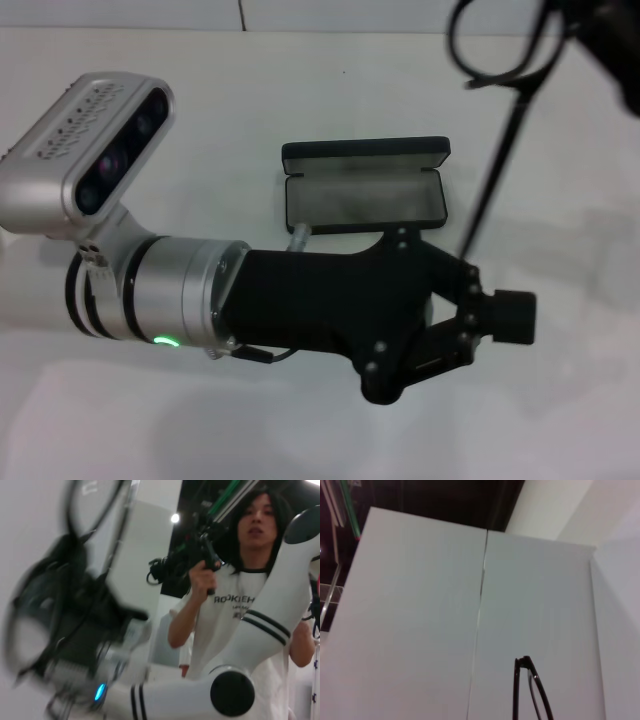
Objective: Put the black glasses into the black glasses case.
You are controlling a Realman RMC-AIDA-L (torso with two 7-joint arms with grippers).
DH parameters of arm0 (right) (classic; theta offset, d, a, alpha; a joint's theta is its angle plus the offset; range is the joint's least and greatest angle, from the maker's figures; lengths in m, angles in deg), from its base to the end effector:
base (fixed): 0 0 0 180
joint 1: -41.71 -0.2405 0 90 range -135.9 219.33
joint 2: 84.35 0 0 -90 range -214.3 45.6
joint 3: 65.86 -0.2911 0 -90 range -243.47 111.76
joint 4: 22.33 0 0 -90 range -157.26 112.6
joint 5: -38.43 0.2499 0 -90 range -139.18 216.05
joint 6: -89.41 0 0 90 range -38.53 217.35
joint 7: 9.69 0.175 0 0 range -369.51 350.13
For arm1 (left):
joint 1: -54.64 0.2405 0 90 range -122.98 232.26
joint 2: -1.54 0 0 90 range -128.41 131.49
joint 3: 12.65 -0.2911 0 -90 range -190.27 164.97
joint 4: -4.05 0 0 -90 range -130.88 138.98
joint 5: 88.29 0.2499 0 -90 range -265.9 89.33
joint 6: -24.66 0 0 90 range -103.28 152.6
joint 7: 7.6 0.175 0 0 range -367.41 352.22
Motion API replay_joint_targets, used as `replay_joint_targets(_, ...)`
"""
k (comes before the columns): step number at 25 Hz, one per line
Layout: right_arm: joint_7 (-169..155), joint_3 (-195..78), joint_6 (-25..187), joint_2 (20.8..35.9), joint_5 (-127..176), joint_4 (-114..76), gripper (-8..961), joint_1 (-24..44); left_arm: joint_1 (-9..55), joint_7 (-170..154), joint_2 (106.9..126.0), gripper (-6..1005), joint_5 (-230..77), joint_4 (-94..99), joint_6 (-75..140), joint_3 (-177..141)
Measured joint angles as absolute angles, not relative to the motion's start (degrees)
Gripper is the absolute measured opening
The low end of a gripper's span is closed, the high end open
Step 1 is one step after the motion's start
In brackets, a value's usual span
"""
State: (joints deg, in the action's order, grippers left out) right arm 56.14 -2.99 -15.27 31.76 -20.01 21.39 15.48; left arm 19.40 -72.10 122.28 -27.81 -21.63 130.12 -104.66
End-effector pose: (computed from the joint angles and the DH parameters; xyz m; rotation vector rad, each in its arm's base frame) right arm 0.1811 0.3670 0.0431 -2.3827 -0.1471 1.6222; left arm -0.1530 0.3012 -0.1145 2.4731 0.1107 1.3504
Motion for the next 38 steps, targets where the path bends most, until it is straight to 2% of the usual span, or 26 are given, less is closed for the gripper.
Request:
replay_joint_targets(4, 50.9, -0.2, -13.6, 31.83, -19.4, 13.8, 58, 12.7, 20.1, -69.2, 122.22, 38, -35.4, -21.5, 130.0, -108.8)
replay_joint_targets(12, 47.9, 3.5, -9.7, 31.61, -20.3, 12.0, 59, 13.1, 23.1, -67.7, 122.19, 38, -43.9, -21.5, 130.0, -109.1)
replay_joint_targets(38, 47.6, 9.3, -3.9, 31.66, -24.4, 13.3, 59, 12.6, 22.2, -68.5, 121.95, 40, -50.1, -15.8, 126.0, -109.1)
